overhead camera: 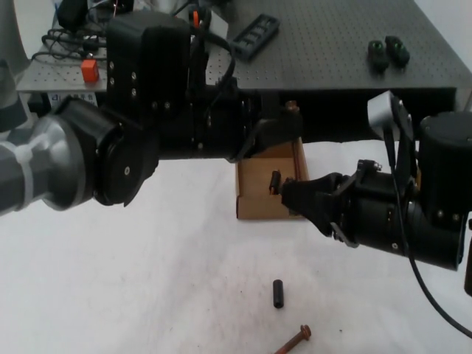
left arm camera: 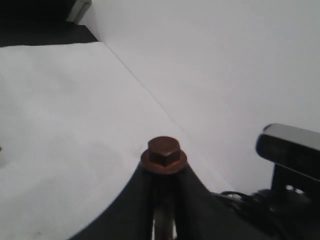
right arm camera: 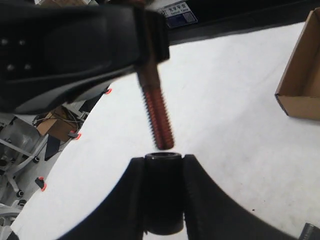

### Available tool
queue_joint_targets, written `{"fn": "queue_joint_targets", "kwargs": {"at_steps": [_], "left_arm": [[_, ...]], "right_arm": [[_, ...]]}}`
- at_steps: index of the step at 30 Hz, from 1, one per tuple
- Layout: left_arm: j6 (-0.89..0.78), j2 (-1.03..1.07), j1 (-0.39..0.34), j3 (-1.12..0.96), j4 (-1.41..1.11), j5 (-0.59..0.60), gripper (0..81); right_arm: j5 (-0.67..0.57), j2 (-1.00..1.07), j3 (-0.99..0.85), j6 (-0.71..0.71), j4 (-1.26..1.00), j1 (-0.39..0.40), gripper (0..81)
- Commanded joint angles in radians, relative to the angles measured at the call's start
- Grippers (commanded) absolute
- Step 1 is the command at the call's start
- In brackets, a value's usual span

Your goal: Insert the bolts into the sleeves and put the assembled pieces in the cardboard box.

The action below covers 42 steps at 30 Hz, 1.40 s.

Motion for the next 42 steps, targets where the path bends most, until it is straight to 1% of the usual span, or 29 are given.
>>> {"fn": "queue_joint_targets", "kwargs": {"at_steps": [1,4,10,13,18,22,26,34,42], "left_arm": [[-0.002,-0.005,0.004,-0.004,-0.014,-0.037,0.6],[0.003,-0.005,0.004,-0.004,-0.011,-0.037,0.6],[0.008,-0.005,0.004,-0.004,-0.011,-0.015,0.6],[0.008,-0.005,0.004,-0.004,-0.011,0.015,0.6],[0.008,-0.005,0.004,-0.004,-0.005,0.020,0.6],[0.009,-0.005,0.004,-0.004,-0.005,0.050,0.6],[0.009,-0.005,0.004,-0.004,-0.005,0.061,0.6],[0.009,-0.005,0.004,-0.004,-0.005,0.068,0.6],[0.018,-0.005,0.004,-0.004,-0.004,0.196,0.6]], "right_arm": [[-0.022,-0.015,-0.012,-0.024,0.029,-0.004,0.2],[-0.040,-0.015,-0.012,-0.037,0.048,-0.004,0.2],[-0.040,-0.015,-0.012,-0.037,-0.013,-0.004,0.2],[-0.026,-0.015,-0.012,-0.047,-0.025,-0.004,0.2],[0.018,-0.015,-0.012,-0.082,-0.030,-0.004,0.2],[0.022,-0.015,-0.012,-0.105,-0.031,-0.004,0.2],[0.057,-0.015,-0.012,-0.116,-0.035,-0.008,0.2],[0.060,-0.015,-0.012,-0.116,-0.108,-0.007,0.2],[0.084,-0.015,-0.012,-0.135,-0.141,-0.007,0.2]]}}
